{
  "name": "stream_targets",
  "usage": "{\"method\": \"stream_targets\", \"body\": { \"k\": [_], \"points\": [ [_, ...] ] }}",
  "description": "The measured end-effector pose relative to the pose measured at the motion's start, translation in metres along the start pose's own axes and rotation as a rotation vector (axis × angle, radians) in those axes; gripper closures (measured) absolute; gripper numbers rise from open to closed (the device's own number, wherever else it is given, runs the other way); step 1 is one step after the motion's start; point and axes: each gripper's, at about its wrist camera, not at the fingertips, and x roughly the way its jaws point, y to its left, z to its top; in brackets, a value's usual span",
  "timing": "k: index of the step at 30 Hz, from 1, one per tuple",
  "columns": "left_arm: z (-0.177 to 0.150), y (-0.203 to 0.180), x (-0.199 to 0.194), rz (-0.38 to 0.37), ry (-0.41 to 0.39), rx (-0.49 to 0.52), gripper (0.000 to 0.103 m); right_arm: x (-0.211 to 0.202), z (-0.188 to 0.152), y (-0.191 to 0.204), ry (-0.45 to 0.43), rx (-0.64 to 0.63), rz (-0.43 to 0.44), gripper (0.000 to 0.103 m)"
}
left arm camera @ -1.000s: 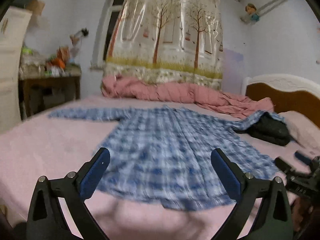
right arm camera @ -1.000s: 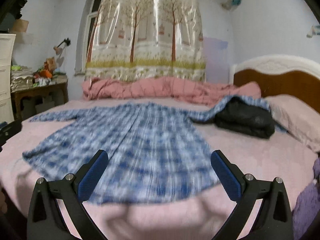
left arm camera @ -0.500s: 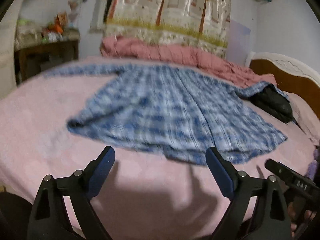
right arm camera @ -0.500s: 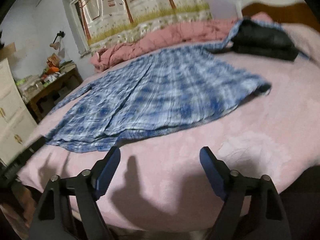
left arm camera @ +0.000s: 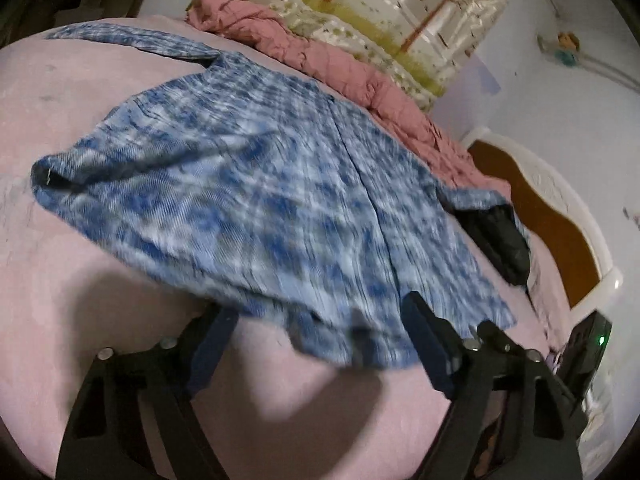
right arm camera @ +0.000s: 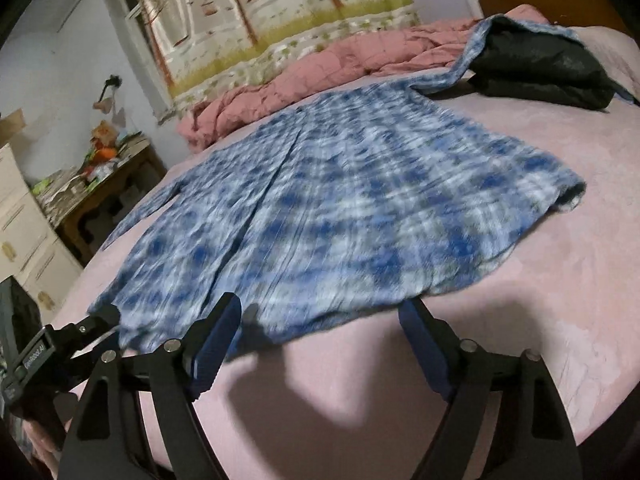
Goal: Fold large clothes
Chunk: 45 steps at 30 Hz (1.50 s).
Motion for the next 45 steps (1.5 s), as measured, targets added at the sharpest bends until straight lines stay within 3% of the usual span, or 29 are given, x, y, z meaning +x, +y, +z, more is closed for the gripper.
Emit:
{"method": "stream_targets", "body": {
  "k": [2, 3, 4, 5, 6, 8, 10, 12, 15, 20, 25, 27, 28, 29, 30, 32, 36, 39, 41, 43, 45],
  "points": [
    [0.007, 0.003, 0.002, 0.003, -0.019, -0.006, 0.035, 0.003, 0.005, 0.001, -0.011, -0.024, -0.037, 0.023],
    [0.01, 0.006, 0.004, 0.018, -0.021, -0.001, 0.045, 0.005, 0.009, 0.002, -0.015, -0.035, -0.055, 0.037],
    [0.013, 0.006, 0.006, 0.041, -0.022, 0.009, 0.078, 0.007, 0.012, 0.0, -0.014, -0.042, -0.072, 0.05],
    [0.017, 0.005, 0.009, 0.073, -0.017, 0.024, 0.101, 0.009, 0.015, -0.001, -0.01, -0.044, -0.086, 0.079],
    [0.021, 0.005, 0.009, 0.096, -0.023, 0.034, 0.102, 0.01, 0.021, -0.003, -0.009, -0.038, -0.091, 0.097],
    [0.038, 0.0, 0.003, 0.124, -0.069, 0.055, 0.102, 0.008, 0.034, -0.005, -0.042, -0.04, -0.095, 0.097],
    [0.062, -0.018, 0.01, 0.165, -0.071, 0.147, 0.101, 0.011, 0.056, 0.002, -0.055, -0.111, -0.115, 0.097],
    [0.089, -0.034, 0.032, 0.246, -0.027, 0.243, 0.102, 0.027, 0.085, 0.019, -0.01, -0.209, -0.158, 0.097],
    [0.127, -0.042, 0.082, 0.314, 0.063, 0.282, 0.101, 0.063, 0.128, 0.037, 0.028, -0.283, -0.192, 0.097],
    [0.153, -0.041, 0.146, 0.421, 0.106, 0.362, 0.101, 0.144, 0.168, 0.033, 0.137, -0.228, -0.205, 0.097],
    [0.158, -0.016, 0.174, 0.402, 0.155, 0.317, 0.097, 0.178, 0.172, 0.013, 0.165, -0.177, -0.14, 0.096],
    [0.155, -0.022, 0.158, 0.357, 0.113, 0.382, 0.076, 0.177, 0.173, 0.009, 0.176, -0.175, -0.125, 0.086],
    [0.153, -0.024, 0.147, 0.343, 0.075, 0.422, 0.045, 0.17, 0.175, 0.007, 0.169, -0.176, -0.124, 0.08],
    [0.149, -0.032, 0.128, 0.346, 0.001, 0.489, 0.029, 0.165, 0.178, 0.005, 0.156, -0.178, -0.121, 0.06],
    [0.145, -0.037, 0.116, 0.375, -0.051, 0.545, 0.029, 0.151, 0.181, 0.004, 0.115, -0.182, -0.119, 0.039],
    [0.14, -0.045, 0.098, 0.45, -0.094, 0.642, 0.028, 0.127, 0.187, 0.0, 0.048, -0.191, -0.127, 0.03],
    [0.148, -0.03, 0.064, 0.44, -0.093, 0.609, 0.019, 0.089, 0.191, -0.014, -0.013, -0.253, -0.174, 0.024],
    [0.16, -0.001, 0.062, 0.565, -0.111, 0.598, 0.018, 0.081, 0.182, -0.042, -0.036, -0.314, -0.315, 0.021],
    [0.173, 0.025, 0.073, 0.591, -0.071, 0.515, 0.018, 0.094, 0.181, -0.07, 0.025, -0.3, -0.436, 0.021],
    [0.183, 0.054, 0.085, 0.59, -0.013, 0.417, 0.019, 0.102, 0.184, -0.087, 0.075, -0.243, -0.413, 0.022],
    [0.187, 0.073, 0.094, 0.569, 0.042, 0.36, 0.03, 0.107, 0.186, -0.095, 0.11, -0.182, -0.299, 0.027]
  ]
}}
